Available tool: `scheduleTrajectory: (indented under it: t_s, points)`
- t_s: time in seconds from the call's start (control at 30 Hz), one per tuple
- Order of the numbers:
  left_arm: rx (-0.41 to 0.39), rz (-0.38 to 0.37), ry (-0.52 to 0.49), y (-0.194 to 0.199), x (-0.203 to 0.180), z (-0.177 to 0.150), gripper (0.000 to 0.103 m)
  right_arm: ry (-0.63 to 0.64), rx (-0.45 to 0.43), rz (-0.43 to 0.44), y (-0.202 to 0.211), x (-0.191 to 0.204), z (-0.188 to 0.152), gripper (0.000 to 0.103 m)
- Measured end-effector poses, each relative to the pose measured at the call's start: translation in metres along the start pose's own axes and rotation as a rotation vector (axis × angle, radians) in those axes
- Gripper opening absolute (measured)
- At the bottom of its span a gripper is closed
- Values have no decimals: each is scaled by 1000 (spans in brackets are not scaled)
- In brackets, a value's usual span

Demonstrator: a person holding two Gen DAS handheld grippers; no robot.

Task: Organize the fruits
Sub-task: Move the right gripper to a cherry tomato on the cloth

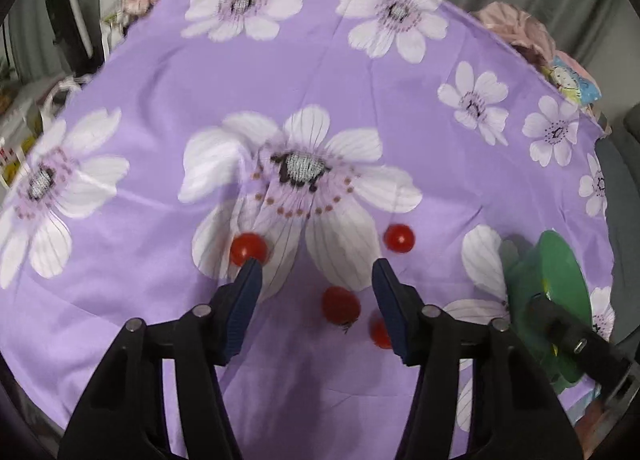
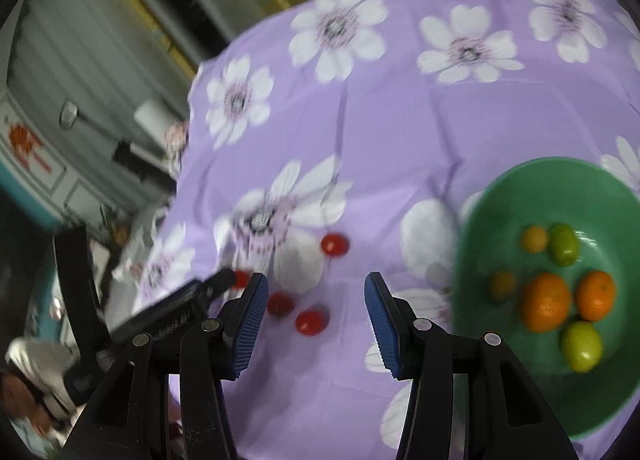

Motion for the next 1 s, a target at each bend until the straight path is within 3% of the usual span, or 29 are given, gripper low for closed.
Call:
scheduleTrajectory:
  t_s: [0.3,0.6,1.0]
  points:
    - [123,-12,-2,-31,-3,-9,40,13,154,-54,-54,-4,-20,49]
    - [178,-112,65,-38,2,-10,37,30,195,-56,-63,-2,-27,45]
    - [176,-83,42,-44,-7,-12,28,93,219,-140,-86,2,-32,38]
Point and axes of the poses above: each gripper's, at about its wrist camera, not at the fingertips, and y roughly against the way its jaws point, x to its left, z to its top, the point moved 1 cm from there along -y, roughly the way its jaws point, and after that the axes turned 9 degrees about z, right-handed, at the moved point
